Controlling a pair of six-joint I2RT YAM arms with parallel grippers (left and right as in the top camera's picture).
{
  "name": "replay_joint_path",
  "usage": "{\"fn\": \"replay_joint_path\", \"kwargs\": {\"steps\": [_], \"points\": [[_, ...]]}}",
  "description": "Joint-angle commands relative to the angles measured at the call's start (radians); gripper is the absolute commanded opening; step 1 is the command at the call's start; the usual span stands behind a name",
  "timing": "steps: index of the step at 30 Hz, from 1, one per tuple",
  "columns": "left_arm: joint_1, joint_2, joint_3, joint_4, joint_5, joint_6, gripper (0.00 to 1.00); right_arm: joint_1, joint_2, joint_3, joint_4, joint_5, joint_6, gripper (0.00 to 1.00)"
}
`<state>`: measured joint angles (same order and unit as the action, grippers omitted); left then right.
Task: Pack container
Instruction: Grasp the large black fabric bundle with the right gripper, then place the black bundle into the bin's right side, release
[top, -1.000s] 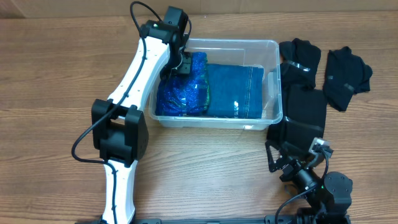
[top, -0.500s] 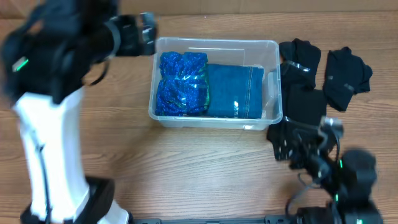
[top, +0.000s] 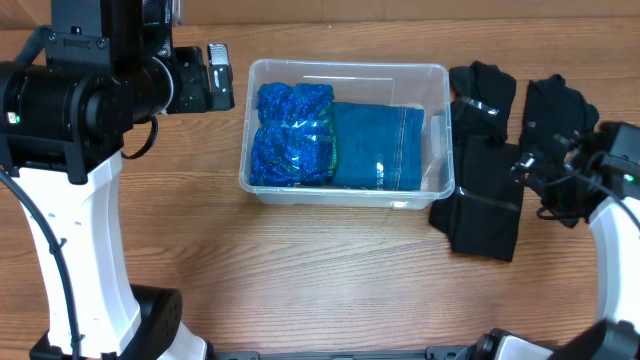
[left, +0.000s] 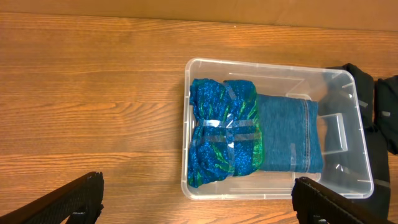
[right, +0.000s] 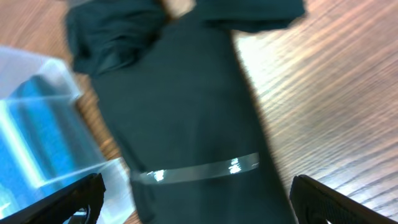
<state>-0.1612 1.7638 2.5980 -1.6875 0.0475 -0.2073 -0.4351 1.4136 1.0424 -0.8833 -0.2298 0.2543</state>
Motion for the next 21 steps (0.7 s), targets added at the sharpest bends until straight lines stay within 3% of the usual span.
{"fn": "replay_joint_path", "kwargs": {"steps": [1,9,13,17,21], "points": [[0.005,-0.003,0.000,-0.002,-0.014,0.009,1.00,-0.058,0.099,0.005,0.005,-0.092,-0.066,1.00],[0.005,-0.003,0.000,-0.002,-0.014,0.009,1.00,-0.057,0.319,0.004,0.022,-0.218,-0.132,0.98],[0.005,-0.003,0.000,-0.002,-0.014,0.009,1.00,-0.064,0.342,0.005,0.072,-0.209,-0.128,0.90],[0.006,-0.003,0.000,-0.002,-0.014,0.009,1.00,-0.086,0.329,0.047,0.119,-0.214,-0.124,0.99],[0.005,-0.003,0.000,-0.002,-0.014,0.009,1.00,-0.055,0.331,0.032,0.106,-0.217,-0.124,0.98]]}}
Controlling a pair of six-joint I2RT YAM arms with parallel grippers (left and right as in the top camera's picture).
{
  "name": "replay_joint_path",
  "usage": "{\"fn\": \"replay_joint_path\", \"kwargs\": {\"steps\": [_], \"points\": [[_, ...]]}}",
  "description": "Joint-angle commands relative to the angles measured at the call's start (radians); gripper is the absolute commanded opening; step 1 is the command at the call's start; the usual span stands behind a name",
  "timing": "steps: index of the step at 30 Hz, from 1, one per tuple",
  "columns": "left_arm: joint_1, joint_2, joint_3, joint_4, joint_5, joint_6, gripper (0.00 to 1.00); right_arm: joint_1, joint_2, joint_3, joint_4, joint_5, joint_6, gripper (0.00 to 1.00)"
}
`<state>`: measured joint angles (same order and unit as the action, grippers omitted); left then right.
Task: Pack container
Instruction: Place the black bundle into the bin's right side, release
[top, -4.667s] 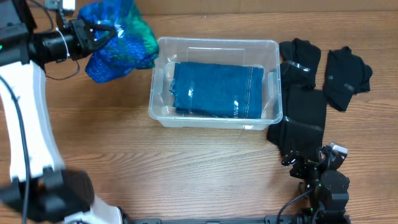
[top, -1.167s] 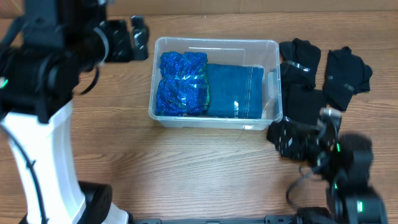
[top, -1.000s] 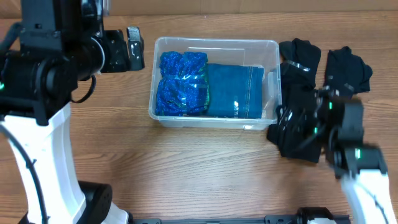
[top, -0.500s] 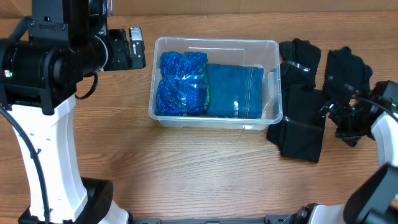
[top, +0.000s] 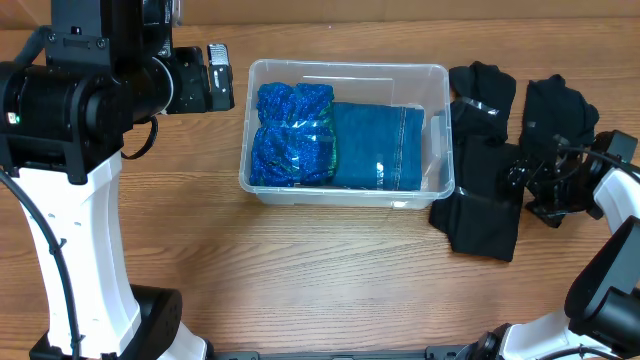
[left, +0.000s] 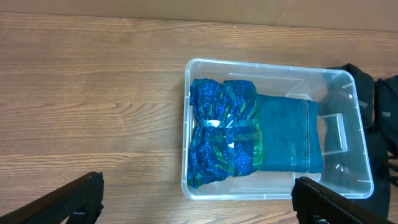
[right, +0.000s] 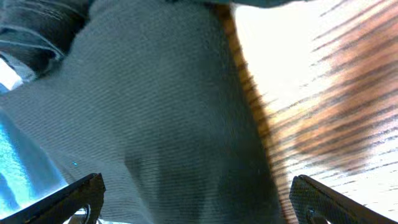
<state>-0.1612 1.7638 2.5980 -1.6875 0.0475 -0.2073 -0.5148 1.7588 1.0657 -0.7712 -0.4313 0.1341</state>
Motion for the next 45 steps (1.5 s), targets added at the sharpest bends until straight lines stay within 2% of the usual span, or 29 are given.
{"fn": "replay_joint_path", "kwargs": {"steps": [1,4,6,7,8,9,12,18,21,24,27,31,36,37,39,40,43,44,45], "points": [[0.005,-0.003,0.000,-0.002,-0.014,0.009,1.00,0.043,-0.014,-0.008,-0.006,-0.016,-0.005,0.96],[0.005,-0.003,0.000,-0.002,-0.014,0.009,1.00,0.104,-0.014,-0.075,0.029,-0.015,-0.004,0.83],[0.005,-0.003,0.000,-0.002,-0.014,0.009,1.00,0.139,-0.014,-0.126,0.060,-0.016,-0.004,0.39],[0.005,-0.003,0.000,-0.002,-0.014,0.009,1.00,0.150,-0.014,-0.143,0.061,-0.015,-0.005,0.30],[0.006,-0.003,0.000,-0.002,-0.014,0.009,1.00,0.150,-0.016,-0.144,0.055,-0.015,-0.005,0.16],[0.005,-0.003,0.000,-0.002,-0.014,0.009,1.00,0.146,-0.023,-0.140,0.044,-0.016,-0.004,0.08],[0.005,-0.003,0.000,-0.002,-0.014,0.009,1.00,0.117,-0.137,-0.074,-0.050,-0.042,0.022,0.04],[0.005,-0.002,0.000,-0.002,-0.014,0.009,1.00,0.160,-0.490,0.138,-0.219,-0.176,0.019,0.04],[0.005,-0.002,0.000,-0.002,-0.014,0.009,1.00,0.216,-0.625,0.199,-0.179,-0.210,0.026,0.04],[0.005,-0.002,0.000,-0.002,-0.014,0.009,1.00,0.330,-0.711,0.202,-0.036,-0.252,0.104,0.04],[0.005,-0.002,0.000,-0.002,-0.014,0.009,1.00,0.462,-0.682,0.198,0.075,-0.249,0.137,0.04],[0.003,-0.002,0.000,-0.002,-0.014,0.009,1.00,0.620,-0.512,0.198,0.177,-0.120,0.240,0.04],[0.004,-0.002,0.000,-0.002,-0.014,0.009,1.00,0.678,-0.227,0.198,0.247,-0.093,0.263,0.04],[0.004,-0.002,0.000,-0.002,-0.014,0.009,1.00,0.678,-0.164,0.198,0.244,-0.093,0.264,0.05],[0.004,-0.002,0.000,-0.002,-0.014,0.009,1.00,0.676,-0.111,0.198,0.241,-0.097,0.263,0.32],[0.004,-0.002,0.000,-0.002,-0.014,0.009,1.00,0.668,-0.107,0.198,0.240,-0.095,0.260,0.52],[0.004,-0.002,0.000,-0.002,-0.014,0.009,1.00,0.615,-0.163,0.224,0.217,-0.071,0.255,0.82],[0.004,-0.002,0.000,-0.002,-0.014,0.009,1.00,0.588,-0.194,0.242,0.190,-0.036,0.255,0.95],[0.004,-0.002,0.000,-0.002,-0.014,0.009,1.00,0.565,-0.219,0.257,0.168,-0.006,0.255,1.00]]}}
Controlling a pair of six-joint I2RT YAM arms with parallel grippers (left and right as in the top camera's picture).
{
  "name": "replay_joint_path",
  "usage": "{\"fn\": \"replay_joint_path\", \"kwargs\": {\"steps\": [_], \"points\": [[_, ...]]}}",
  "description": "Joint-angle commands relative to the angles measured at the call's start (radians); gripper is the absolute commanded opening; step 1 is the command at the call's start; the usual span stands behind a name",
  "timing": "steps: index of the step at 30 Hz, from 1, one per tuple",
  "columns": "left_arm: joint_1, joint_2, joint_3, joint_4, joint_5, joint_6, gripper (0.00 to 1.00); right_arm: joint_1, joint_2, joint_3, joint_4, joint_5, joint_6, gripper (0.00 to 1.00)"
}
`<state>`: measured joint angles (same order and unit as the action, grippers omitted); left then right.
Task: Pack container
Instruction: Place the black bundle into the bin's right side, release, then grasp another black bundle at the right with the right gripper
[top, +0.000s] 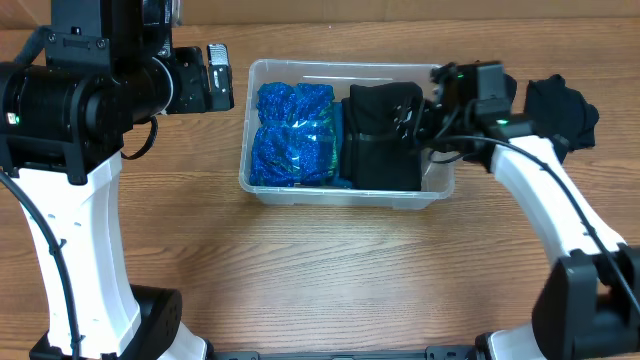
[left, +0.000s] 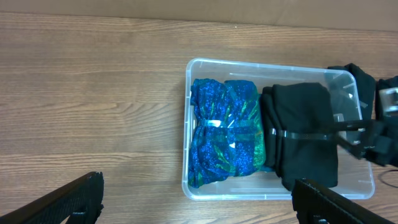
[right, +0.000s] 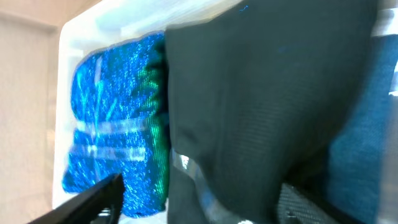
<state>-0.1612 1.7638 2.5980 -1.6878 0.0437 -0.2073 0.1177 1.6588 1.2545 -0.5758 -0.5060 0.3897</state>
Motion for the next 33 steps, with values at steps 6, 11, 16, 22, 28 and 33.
{"fn": "replay_joint_path", "kwargs": {"steps": [6,11,16,22,28,33], "points": [[0.004,-0.002,0.000,-0.001,-0.010,0.009,1.00,-0.336,-0.233,0.089,-0.102,0.124,-0.048,1.00],[0.004,-0.002,0.000,-0.001,-0.010,0.009,1.00,-0.498,-0.084,0.089,-0.137,0.124,-0.110,1.00],[0.004,-0.002,0.000,-0.001,-0.010,0.009,1.00,-0.492,0.163,0.089,-0.016,0.113,-0.135,1.00],[0.004,-0.002,0.000,-0.001,-0.010,0.009,1.00,-0.473,0.376,0.089,0.126,0.018,-0.092,0.92],[0.004,-0.002,0.000,-0.001,-0.010,0.009,1.00,-0.392,0.447,0.089,0.216,0.025,-0.071,0.55],[0.004,-0.002,0.000,-0.001,-0.010,0.009,1.00,-0.372,0.406,0.090,0.160,0.032,-0.040,0.07]]}}
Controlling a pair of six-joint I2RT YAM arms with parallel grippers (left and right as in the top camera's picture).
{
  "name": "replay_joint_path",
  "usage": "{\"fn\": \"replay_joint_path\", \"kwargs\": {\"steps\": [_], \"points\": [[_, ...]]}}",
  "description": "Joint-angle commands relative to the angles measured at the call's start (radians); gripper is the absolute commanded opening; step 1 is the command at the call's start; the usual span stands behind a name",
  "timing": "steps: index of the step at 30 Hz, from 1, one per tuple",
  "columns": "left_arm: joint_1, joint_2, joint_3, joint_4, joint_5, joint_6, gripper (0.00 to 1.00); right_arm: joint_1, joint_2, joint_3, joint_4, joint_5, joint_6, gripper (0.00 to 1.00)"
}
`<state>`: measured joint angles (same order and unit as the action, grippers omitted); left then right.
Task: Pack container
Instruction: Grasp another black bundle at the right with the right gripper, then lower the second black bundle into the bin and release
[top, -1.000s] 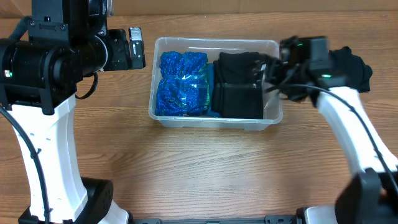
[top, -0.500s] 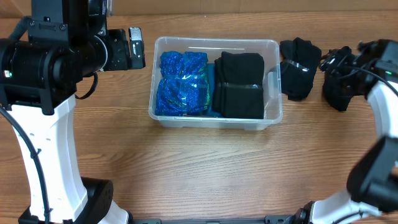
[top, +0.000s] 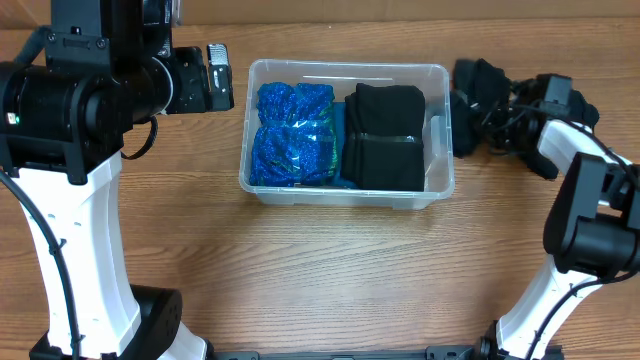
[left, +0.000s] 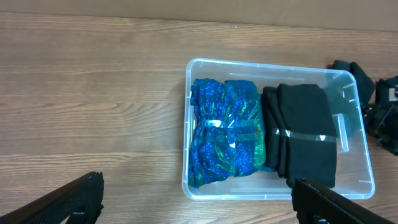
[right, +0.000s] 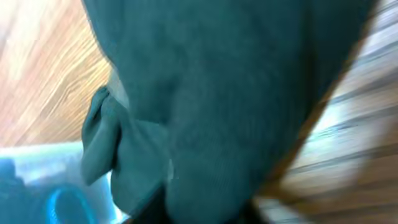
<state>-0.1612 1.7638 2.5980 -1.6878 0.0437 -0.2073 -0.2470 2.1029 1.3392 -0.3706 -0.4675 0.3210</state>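
Observation:
The clear plastic container (top: 345, 198) stands mid-table. Inside, a shiny blue bundle (top: 290, 135) lies on the left and a taped black folded bundle (top: 385, 135) on the right, over a teal garment of which only a sliver (top: 340, 140) shows. Right of the container, my right gripper (top: 503, 115) is at a loose black garment (top: 475, 85). Blurred dark cloth (right: 217, 112) fills the right wrist view, hiding the fingers. My left gripper (left: 199, 211) hangs open high above the container's near side, with nothing in it.
Wooden tabletop (top: 330, 270) all around. The left arm's white column (top: 80, 240) stands at the left. More black cloth lies under the right arm at the far right (top: 585, 110). A wall edge runs along the back.
My right gripper has left the container and now sits outside it to the right, against the black clothes. The black bundle stays in the container on the teal garment. The left arm is unmoved.
The black bundle first lay on the table right of the container, with my right gripper open beside it. Then the gripper was down on it. Later the gripper held the bundle inside the container over the teal garment. Now it lies there, let go.

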Motion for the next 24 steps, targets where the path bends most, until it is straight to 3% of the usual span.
{"fn": "replay_joint_path", "kwargs": {"steps": [1,8,11,13,17,24], "points": [[0.004,-0.002,0.000,-0.001,-0.010,0.009,1.00,-0.013,-0.072,0.005,-0.078,-0.013,0.027,0.04],[0.004,-0.002,0.000,-0.001,-0.010,0.009,1.00,0.011,-0.558,0.005,-0.306,-0.051,-0.031,0.04],[0.004,-0.002,0.000,-0.001,-0.010,0.009,1.00,0.092,-0.800,0.005,-0.331,-0.050,-0.034,0.04],[0.004,-0.002,0.000,-0.001,-0.010,0.009,1.00,0.150,-0.861,0.005,-0.326,-0.050,-0.034,0.04],[0.004,-0.002,0.000,-0.001,-0.010,0.009,1.00,0.335,-0.854,0.003,-0.278,-0.050,-0.034,0.04],[0.004,-0.002,0.000,-0.001,-0.010,0.009,1.00,0.536,-0.580,0.003,-0.214,-0.005,-0.134,0.04]]}}
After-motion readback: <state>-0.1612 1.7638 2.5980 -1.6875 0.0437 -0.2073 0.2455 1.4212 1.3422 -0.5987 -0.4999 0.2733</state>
